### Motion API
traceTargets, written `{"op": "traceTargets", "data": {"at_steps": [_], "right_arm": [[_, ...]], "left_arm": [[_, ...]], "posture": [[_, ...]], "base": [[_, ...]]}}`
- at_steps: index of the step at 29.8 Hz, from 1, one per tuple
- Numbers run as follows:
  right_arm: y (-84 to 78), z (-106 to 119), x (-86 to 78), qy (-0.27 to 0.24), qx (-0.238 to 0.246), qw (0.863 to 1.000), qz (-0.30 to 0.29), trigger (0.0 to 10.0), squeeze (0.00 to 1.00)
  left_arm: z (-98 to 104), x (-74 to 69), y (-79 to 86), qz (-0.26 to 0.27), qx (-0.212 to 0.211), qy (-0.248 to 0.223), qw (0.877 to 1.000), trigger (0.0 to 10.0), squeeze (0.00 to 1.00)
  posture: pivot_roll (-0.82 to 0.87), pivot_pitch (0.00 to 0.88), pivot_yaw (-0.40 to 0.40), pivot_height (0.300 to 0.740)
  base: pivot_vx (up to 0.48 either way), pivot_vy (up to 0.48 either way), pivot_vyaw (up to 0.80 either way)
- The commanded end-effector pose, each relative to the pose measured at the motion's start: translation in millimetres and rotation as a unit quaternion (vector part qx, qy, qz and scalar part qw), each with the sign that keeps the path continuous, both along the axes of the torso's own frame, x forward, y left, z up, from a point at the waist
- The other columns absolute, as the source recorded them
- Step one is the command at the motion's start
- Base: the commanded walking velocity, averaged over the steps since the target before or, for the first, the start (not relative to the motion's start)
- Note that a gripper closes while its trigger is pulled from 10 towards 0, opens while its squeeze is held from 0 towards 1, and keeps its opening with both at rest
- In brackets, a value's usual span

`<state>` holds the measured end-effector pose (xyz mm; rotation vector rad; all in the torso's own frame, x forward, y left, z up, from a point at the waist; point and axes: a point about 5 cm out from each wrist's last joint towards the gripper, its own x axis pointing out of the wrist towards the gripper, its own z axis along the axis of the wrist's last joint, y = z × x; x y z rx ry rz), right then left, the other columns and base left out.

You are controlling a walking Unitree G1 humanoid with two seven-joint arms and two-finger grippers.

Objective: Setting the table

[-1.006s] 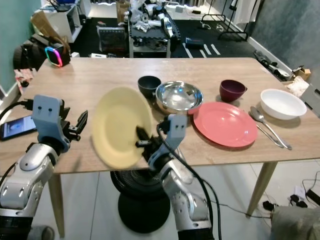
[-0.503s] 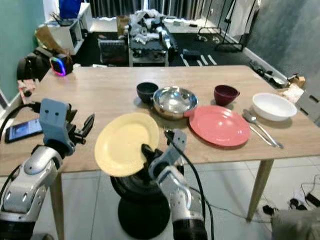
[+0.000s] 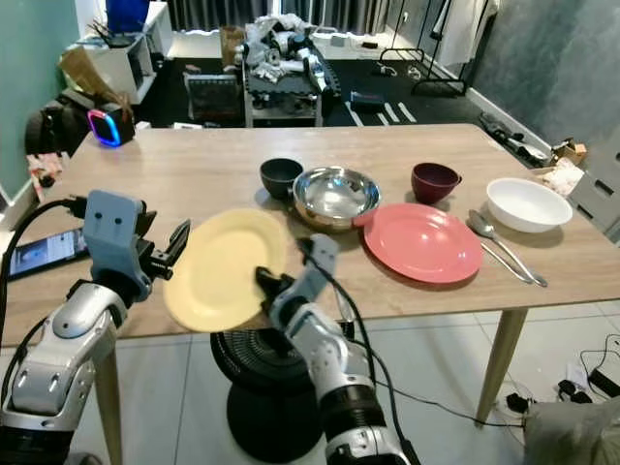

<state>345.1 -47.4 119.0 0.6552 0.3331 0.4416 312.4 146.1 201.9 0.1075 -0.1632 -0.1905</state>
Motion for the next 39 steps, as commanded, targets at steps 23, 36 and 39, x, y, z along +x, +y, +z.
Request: {"op": "traceTargets", "data": {"at_steps": [23, 36, 39], "right_arm": [[110.0, 31.6, -8.0, 0.000, 0.082, 0.994, 0.074, 10.0, 1.00], [103.1, 59.4, 3.4, -0.132, 0.014, 0.988, 0.085, 10.0, 0.00], [101.1, 69.1, 4.6, -0.200, -0.046, 0.974, 0.101, 10.0, 0.00]], "left_arm": [[-1.8, -2.1, 6.1, 0.017, -0.001, 0.009, 1.000, 10.0, 0.00], [-1.2, -0.9, 6.3, 0.017, -0.004, 0.009, 1.000, 10.0, 0.00], [-0.6, -0.4, 6.0, 0.016, -0.005, 0.008, 1.000, 10.0, 0.00]], "posture": [[0.14, 0.008, 0.040, 0.740], [0.13, 0.004, 0.045, 0.740], [0.12, 0.002, 0.046, 0.740]], "base": [[0.000, 0.000, 0.00], [0.000, 0.000, 0.00], [0.000, 0.000, 0.00]]}}
